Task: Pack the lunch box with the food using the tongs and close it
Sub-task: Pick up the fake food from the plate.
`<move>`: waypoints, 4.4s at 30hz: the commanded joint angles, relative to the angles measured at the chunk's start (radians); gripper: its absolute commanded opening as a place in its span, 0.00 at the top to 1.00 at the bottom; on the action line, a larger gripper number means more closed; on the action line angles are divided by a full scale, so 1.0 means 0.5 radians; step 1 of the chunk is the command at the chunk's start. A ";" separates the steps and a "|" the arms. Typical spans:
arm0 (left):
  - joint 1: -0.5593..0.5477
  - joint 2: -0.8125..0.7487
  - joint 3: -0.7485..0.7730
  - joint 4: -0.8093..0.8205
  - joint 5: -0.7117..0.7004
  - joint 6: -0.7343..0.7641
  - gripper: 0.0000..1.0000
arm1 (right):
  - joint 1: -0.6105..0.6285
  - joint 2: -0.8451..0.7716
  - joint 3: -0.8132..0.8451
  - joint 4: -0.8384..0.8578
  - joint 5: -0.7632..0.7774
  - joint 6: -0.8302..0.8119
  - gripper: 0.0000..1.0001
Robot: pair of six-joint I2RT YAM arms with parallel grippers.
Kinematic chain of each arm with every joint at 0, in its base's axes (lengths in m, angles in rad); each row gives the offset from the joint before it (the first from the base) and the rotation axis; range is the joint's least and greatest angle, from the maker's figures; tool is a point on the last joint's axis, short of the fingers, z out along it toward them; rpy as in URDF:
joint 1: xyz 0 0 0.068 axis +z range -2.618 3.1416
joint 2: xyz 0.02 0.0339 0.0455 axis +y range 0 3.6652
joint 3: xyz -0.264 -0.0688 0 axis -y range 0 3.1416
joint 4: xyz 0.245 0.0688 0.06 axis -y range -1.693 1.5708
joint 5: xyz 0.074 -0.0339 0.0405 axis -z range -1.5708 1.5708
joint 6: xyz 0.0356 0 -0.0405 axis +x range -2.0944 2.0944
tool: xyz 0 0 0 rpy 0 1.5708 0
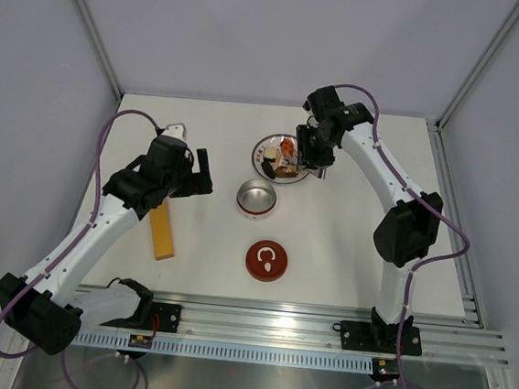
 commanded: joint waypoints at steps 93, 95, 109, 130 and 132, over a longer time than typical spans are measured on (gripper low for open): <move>0.011 -0.105 -0.035 0.029 -0.051 0.013 0.01 | 0.245 0.601 0.634 0.172 0.260 0.260 0.55; 0.008 -0.102 -0.038 0.032 -0.042 0.007 0.01 | 0.245 0.577 0.650 0.169 0.288 0.251 0.59; 0.008 -0.108 -0.053 0.042 -0.029 0.004 0.01 | 0.245 0.356 0.564 0.245 0.352 0.251 0.67; 0.011 -0.108 -0.056 0.063 -0.038 -0.011 0.01 | 0.374 -0.190 -0.062 0.371 0.395 0.287 0.68; 0.008 -0.111 -0.059 0.069 -0.054 -0.020 0.01 | 0.405 -0.242 -0.114 0.383 0.414 0.290 0.68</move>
